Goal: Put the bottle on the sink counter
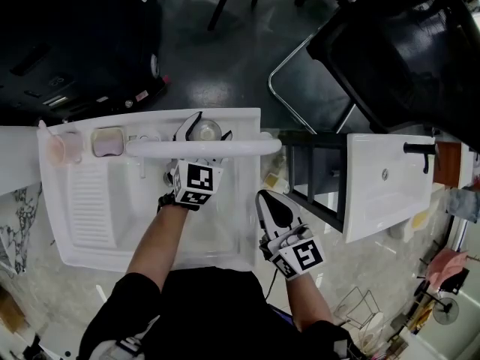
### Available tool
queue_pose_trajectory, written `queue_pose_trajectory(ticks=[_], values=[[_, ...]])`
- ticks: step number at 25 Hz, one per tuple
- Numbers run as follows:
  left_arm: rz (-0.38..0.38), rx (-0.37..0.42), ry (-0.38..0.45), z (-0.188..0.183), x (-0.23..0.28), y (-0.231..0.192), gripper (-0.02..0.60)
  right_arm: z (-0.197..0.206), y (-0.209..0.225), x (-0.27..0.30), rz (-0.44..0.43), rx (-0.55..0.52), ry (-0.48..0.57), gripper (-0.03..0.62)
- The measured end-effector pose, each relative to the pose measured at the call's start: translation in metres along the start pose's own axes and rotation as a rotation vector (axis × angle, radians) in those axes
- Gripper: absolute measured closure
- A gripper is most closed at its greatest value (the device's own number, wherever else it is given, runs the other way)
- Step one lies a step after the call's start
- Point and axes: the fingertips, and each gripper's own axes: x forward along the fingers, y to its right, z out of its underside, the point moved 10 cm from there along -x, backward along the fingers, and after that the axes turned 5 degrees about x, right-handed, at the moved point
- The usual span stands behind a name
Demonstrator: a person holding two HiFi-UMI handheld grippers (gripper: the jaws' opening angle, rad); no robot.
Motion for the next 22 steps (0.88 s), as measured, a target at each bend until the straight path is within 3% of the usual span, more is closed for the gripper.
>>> queue_pose_trajectory(ticks=[5, 9, 22], values=[[0.013, -0.021, 0.007, 0.000, 0.001, -0.001, 0.218, 0.000, -0.003, 0.001, -0.014, 0.004, 0.000, 0.562], [0.095, -0.093, 0.043, 0.000, -0.002, -0.005, 0.176, -0.002, -0.007, 0.000, -0.022, -0.007, 0.000, 0.563], [0.118, -0.100, -0.043, 0.032, -0.065, 0.007, 0.176, -0.005, -0.039, -0.016, -0.011, -0.043, 0.050, 0.562]])
